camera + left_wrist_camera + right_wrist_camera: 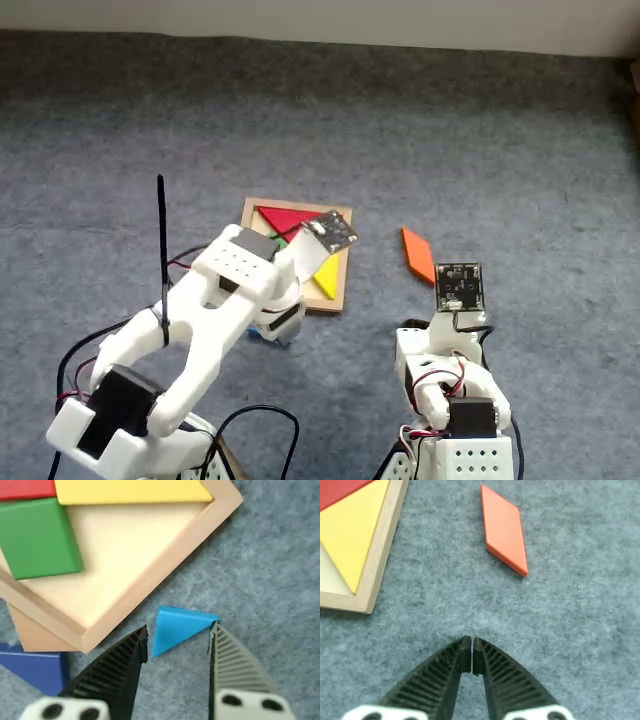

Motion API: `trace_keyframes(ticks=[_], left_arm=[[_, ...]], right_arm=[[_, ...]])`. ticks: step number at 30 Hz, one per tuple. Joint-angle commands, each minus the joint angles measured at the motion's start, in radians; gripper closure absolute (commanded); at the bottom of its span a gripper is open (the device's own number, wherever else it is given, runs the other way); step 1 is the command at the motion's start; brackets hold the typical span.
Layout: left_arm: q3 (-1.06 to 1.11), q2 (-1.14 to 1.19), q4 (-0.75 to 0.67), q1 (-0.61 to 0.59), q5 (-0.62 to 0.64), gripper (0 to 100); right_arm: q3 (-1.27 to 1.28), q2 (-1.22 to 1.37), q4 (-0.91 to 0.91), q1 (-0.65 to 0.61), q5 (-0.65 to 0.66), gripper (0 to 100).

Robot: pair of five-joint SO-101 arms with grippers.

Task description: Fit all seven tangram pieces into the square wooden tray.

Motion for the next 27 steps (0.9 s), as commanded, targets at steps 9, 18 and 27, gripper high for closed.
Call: trace_keyframes(ticks=[9,18,27], left_arm=[[0.096,-0.022,-0.124,0.005,0.005,79],[0.097,0.001,-0.124,0.044,0.005,82],[0.025,-0.042,0.057,0.035,0.005,80]], right_arm=[[0.111,-0.021,0.004,0.013,-0.005,97.2],[0.111,-0.021,0.004,0.013,-0.005,97.2],[0.111,-0.021,0.004,0.013,-0.005,97.2]])
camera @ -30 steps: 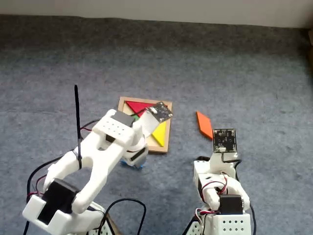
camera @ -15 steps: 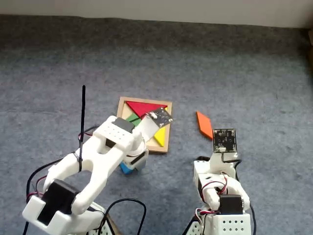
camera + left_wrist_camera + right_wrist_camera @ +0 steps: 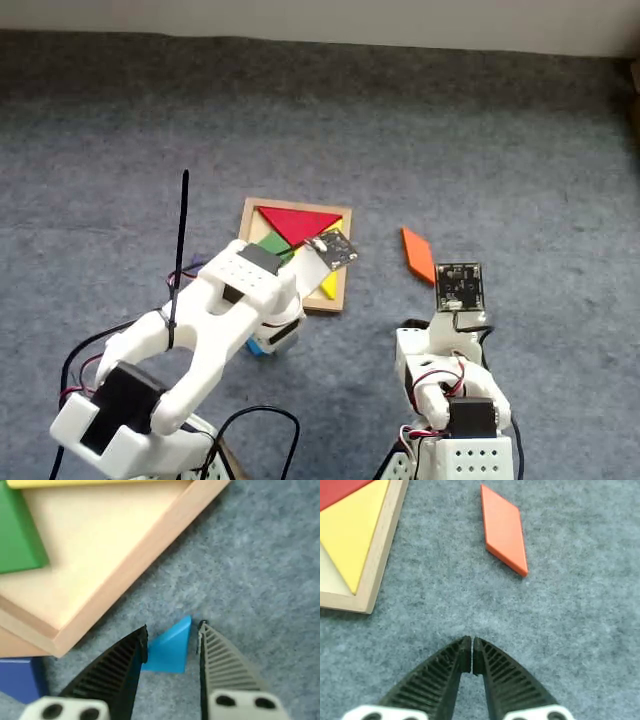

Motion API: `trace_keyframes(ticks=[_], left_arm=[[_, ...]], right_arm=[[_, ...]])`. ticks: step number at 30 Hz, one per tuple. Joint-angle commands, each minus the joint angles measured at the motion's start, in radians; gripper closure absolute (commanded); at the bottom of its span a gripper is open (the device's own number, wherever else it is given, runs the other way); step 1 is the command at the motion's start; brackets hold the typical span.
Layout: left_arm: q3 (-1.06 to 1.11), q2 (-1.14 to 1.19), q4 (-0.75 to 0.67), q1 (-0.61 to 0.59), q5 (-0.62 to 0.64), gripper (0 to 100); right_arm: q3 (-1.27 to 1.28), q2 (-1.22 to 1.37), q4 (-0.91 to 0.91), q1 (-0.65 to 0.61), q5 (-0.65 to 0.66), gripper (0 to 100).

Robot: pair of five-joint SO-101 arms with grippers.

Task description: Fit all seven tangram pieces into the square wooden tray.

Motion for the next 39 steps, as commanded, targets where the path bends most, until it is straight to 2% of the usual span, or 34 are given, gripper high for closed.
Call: trace_keyframes(ticks=[1,3,8,13,22,27,33,39], left_arm=[[-0.062,-0.087,0.126,0.007,0.0,79],[-0.058,-0.124,0.13,-0.002,-0.012,79],[0.001,-0.142,0.109,-0.041,-0.133,79],[0.127,-0.142,-0.034,-0.077,-0.203,79],[0.143,-0.14,-0.046,-0.07,-0.198,80],[0.143,-0.14,-0.048,-0.07,-0.198,89],[0.137,-0.153,-0.04,-0.07,-0.196,95],[0.031,-0.225,0.069,-0.077,-0.183,100]], right_arm=[[0.111,-0.021,0.004,0.013,-0.005,97.2],[0.111,-0.021,0.004,0.013,-0.005,97.2],[0.111,-0.021,0.004,0.013,-0.005,97.2],[0.111,-0.021,0.004,0.013,-0.005,97.2],[0.111,-0.021,0.004,0.013,-0.005,97.2],[0.111,-0.021,0.004,0.013,-0.005,97.2],[0.111,-0.021,0.004,0.013,-0.005,97.2],[0.111,-0.021,0.004,0.013,-0.005,97.2]])
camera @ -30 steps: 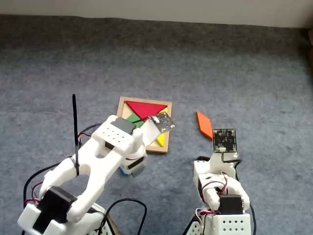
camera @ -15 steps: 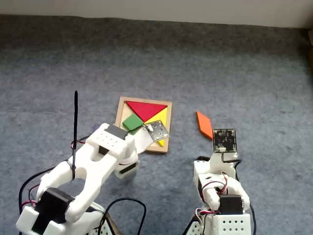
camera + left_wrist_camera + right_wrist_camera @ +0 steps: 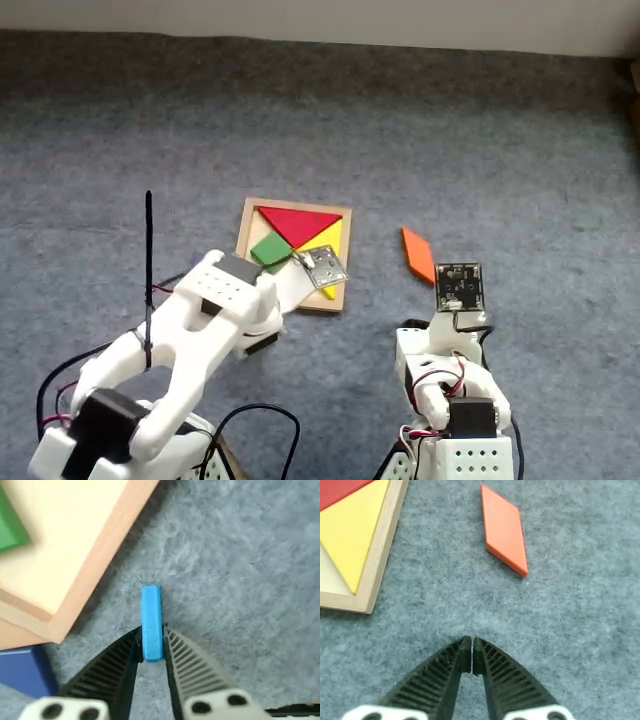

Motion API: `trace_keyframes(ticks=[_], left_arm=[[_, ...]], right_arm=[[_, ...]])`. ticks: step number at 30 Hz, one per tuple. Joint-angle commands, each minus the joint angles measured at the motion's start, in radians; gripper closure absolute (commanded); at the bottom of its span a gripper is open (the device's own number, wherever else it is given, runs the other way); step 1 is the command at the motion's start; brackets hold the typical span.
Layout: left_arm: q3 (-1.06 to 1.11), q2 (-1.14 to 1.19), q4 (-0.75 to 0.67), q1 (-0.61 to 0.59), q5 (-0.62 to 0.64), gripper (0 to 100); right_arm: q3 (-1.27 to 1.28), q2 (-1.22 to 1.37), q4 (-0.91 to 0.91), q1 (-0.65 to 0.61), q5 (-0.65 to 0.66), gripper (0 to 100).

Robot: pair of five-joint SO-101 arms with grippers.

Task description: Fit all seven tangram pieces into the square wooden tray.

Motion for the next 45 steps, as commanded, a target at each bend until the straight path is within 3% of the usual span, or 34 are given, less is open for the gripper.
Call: trace_keyframes(ticks=[1,9,14,25,39,45], left_arm=[[-0.12,-0.099,0.074,-0.022,0.038,100],[-0.291,-0.114,0.069,-0.059,0.109,100],[-0.417,0.047,0.052,-0.093,0.109,100],[-0.622,0.39,0.058,-0.033,0.15,100],[-0.625,0.441,0.058,0.081,0.147,99],[-0.624,0.441,0.052,0.041,0.152,85]], right_arm=[[0.111,-0.021,0.004,0.013,-0.005,97.2],[0.111,-0.021,0.004,0.013,-0.005,97.2],[0.111,-0.021,0.004,0.013,-0.005,97.2],[0.111,-0.021,0.004,0.013,-0.005,97.2],[0.111,-0.021,0.004,0.018,-0.005,97.2],[0.111,-0.021,-0.001,0.042,-0.005,97.2]])
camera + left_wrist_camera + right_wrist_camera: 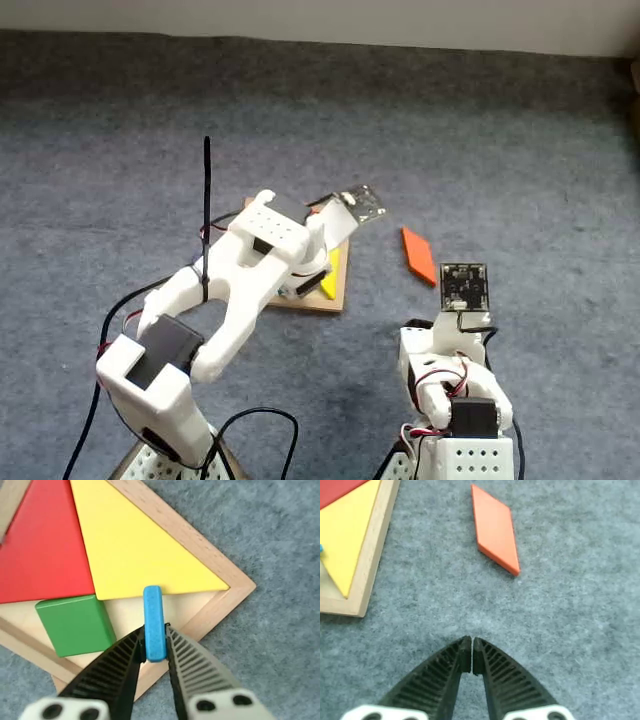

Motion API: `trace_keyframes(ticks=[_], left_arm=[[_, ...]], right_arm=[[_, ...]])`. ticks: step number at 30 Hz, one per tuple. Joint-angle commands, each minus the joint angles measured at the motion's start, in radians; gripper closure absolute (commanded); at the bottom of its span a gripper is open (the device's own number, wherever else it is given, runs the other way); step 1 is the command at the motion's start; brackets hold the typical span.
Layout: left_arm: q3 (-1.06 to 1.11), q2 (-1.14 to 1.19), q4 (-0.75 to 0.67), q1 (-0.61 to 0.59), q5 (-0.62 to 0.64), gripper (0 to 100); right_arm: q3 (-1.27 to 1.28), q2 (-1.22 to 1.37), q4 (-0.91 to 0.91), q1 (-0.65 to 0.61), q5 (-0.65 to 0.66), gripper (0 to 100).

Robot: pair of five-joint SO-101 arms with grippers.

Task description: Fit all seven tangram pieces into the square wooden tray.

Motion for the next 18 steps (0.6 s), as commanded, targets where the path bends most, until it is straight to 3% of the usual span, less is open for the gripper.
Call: trace_keyframes(ticks=[1,18], left_arm=[[-0.042,-0.005,-0.012,-0.031,0.012,85],[-0.094,-0.018,-0.078,-0.128,0.012,85]], right_arm=[[0.111,-0.021,-0.001,0.013,-0.005,97.2],[0.111,-0.021,-0.001,0.013,-0.005,97.2]])
